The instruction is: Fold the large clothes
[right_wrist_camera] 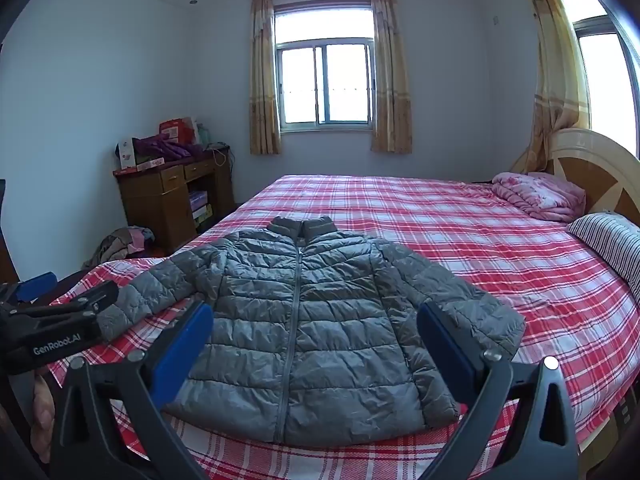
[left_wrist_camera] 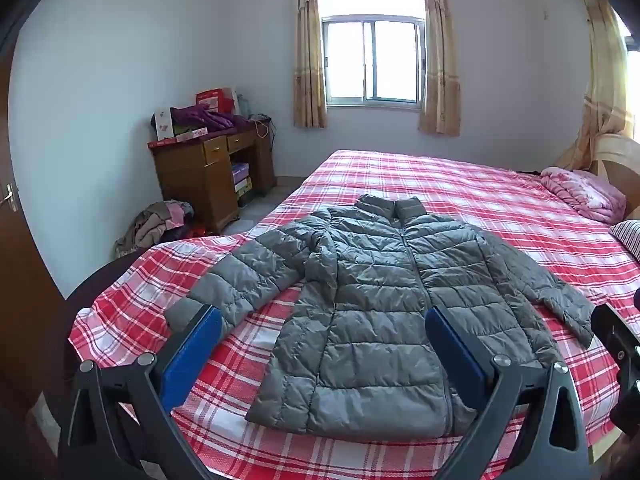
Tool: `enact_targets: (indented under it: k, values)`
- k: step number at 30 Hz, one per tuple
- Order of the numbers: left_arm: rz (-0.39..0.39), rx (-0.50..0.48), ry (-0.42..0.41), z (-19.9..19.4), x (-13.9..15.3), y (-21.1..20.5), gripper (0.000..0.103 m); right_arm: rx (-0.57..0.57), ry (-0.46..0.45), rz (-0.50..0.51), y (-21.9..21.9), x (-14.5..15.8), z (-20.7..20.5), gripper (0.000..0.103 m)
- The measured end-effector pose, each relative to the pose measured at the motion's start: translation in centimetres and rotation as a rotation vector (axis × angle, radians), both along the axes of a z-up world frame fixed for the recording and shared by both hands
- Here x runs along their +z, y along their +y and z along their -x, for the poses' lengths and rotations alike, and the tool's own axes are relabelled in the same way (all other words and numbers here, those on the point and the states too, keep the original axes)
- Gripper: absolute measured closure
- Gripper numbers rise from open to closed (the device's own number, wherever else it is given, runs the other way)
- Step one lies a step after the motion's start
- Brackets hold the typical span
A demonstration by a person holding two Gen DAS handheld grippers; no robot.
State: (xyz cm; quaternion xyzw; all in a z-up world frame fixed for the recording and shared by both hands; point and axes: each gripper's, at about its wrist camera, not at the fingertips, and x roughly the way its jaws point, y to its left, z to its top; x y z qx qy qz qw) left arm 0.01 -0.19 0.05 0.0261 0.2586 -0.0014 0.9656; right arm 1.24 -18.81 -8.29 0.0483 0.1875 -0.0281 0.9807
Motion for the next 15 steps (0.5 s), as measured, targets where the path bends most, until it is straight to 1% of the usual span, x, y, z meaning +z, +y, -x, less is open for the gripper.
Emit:
enact_targets:
  k: [2,3,4,5,8,15]
  values:
    - [-0.013,0.009,-0.005,-0.08,-0.02,-0.26,0.001,-0.001,-0.001,-0.002,-0.02,0.00,0.00,0.000]
    - [0.021,-0.002,-0.016,0.15,0.08,0.12,0.001,-0.002,-0.008,0.001,-0.02,0.00,0.03,0.000]
    - [0.003,-0.001,-0.006,-0.13,0.16,-0.22,0.001,-0.003,-0.007,-0.001,-0.05,0.01,0.04,0.000]
    - [0.002,0.002,-0.004,-0.31,0.17,-0.29,0.001,-0.005,-0.007,-0.001,-0.09,0.02,0.05,0.000]
    - [0.004,0.014,-0.025,0.03,-0.04,-0.16,0.001,-0.004,-0.008,0.005,-0.05,0.03,0.05,0.000]
    - [0.013,0.012,-0.030,-0.02,-0.12,0.65,0.001,-0.003,-0.003,-0.003,-0.10,0.20,0.12,0.000]
